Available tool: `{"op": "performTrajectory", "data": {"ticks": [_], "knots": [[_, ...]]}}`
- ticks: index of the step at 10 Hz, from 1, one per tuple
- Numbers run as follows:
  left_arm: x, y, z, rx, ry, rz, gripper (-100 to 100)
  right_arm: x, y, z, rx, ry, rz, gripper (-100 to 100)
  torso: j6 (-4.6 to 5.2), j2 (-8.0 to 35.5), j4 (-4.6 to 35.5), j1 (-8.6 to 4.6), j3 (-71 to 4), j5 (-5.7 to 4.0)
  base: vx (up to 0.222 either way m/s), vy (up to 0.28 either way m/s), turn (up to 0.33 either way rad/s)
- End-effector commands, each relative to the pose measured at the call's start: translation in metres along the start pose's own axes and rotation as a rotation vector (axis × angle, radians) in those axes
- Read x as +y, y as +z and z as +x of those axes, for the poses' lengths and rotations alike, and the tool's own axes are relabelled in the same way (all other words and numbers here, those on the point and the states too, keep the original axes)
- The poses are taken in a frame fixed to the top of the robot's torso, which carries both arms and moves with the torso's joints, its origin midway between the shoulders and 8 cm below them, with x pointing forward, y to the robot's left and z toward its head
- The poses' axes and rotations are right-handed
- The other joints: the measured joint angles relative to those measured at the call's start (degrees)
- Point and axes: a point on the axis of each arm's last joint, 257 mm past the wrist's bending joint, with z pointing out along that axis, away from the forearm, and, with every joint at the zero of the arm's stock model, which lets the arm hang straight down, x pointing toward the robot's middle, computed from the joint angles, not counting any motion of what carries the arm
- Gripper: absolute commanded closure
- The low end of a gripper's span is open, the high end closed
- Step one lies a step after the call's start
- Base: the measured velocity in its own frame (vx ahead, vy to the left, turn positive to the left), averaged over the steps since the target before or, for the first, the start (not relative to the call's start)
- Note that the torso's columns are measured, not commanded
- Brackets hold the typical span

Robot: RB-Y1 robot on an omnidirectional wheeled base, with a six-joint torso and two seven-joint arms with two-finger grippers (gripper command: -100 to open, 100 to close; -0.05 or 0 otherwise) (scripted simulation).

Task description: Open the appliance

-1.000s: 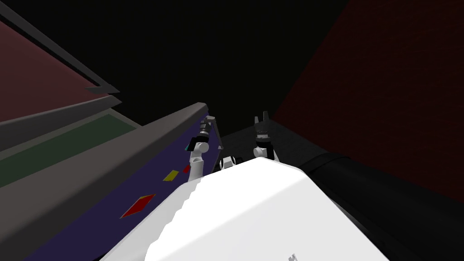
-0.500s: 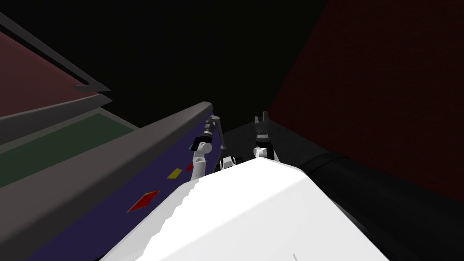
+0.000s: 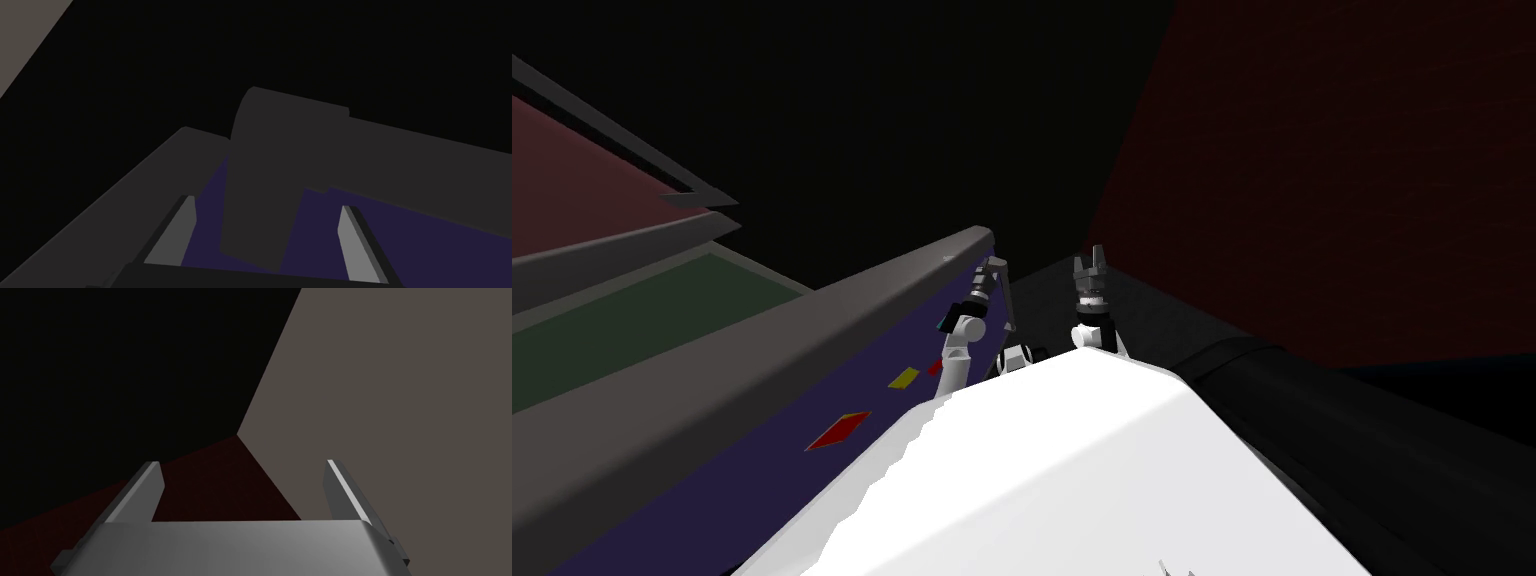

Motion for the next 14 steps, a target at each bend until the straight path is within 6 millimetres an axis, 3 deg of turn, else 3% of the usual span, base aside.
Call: {"op": "performTrajectory", "data": {"ticks": [1,6,7,8,9,14], "knots": [[-0.008,0.008,-0.02,-0.023,0.008,0.003,-100,0.0,0.0,0.0,0.0,0.0,0.0,0,-0.04,-0.1,0.0,-0.03,0.0,-0.01,-0.01,-0.005,-0.032],[-0.024,0.022,-0.06,-0.067,0.031,0.003,-100,0.0,0.0,0.0,0.0,0.0,0.0,0,0.25,0.7,0.2,-0.53,0.4,-0.16,-0.04,-0.006,-0.085],[-0.024,0.022,-0.06,-0.067,0.026,0.004,-100,0.0,0.0,0.0,0.0,0.0,0.0,0,0.3,0.7,0.4,-0.53,0.4,-0.18,-0.059,-0.018,-0.052],[-0.032,0.026,-0.074,-0.084,0.034,0.006,-100,0.0,0.0,0.0,0.0,0.0,0.0,0,0.29,0.7,0.4,-0.54,0.4,-0.19,-0.062,-0.017,-0.11],[-0.032,0.026,-0.074,-0.084,0.03,0.006,-100,0.0,0.0,0.0,0.0,0.0,0.0,0,0.31,0.7,0.4,-0.55,0.4,-0.2,-0.045,-0.01,-0.068],[-0.058,0.039,-0.116,-0.143,0.043,0.021,-100,0.0,0.0,0.0,0.0,0.0,0.0,0,0.4,1.0,0.8,-0.69,0.5,-0.29,-0.053,-0.014,-0.087]]}}
